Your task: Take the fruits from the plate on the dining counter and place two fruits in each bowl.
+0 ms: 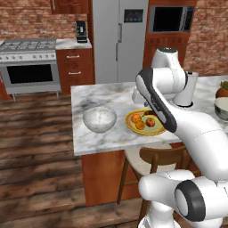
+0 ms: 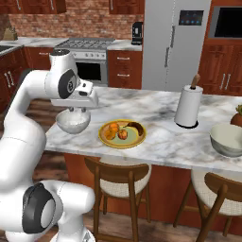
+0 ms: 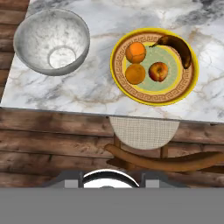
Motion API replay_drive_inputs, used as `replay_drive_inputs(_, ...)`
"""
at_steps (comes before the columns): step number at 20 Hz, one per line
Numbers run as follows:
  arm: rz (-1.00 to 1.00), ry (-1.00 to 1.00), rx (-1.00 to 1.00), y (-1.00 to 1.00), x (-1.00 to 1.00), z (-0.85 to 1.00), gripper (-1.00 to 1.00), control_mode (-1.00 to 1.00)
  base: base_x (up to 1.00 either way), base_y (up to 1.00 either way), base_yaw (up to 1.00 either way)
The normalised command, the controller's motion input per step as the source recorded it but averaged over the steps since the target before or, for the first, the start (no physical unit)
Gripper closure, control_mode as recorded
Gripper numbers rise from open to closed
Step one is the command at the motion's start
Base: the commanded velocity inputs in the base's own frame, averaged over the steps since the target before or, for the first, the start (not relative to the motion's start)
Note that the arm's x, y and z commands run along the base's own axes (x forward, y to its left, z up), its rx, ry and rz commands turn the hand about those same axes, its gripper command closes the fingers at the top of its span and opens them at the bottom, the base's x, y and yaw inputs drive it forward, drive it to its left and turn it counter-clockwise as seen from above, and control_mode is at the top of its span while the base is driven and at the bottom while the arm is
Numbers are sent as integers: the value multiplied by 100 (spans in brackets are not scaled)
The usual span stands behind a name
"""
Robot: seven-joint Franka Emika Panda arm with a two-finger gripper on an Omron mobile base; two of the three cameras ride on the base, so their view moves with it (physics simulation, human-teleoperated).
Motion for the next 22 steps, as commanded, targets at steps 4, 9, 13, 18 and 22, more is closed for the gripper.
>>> replay_drive_inputs(4,0,0,0,-21,28,-32,-100,-100,0,0,0)
replay_drive_inputs(9,0,0,0,-75,83,-43,-100,-100,0,0,0)
replay_drive_inputs(13,0,2,2,-54,63,-26,-100,-100,0,0,0)
replay_drive_inputs(18,0,0,1,-19,28,-21,-100,-100,0,0,0)
replay_drive_inputs(22,0,0,3,-27,41,-26,-100,-100,0,0,0)
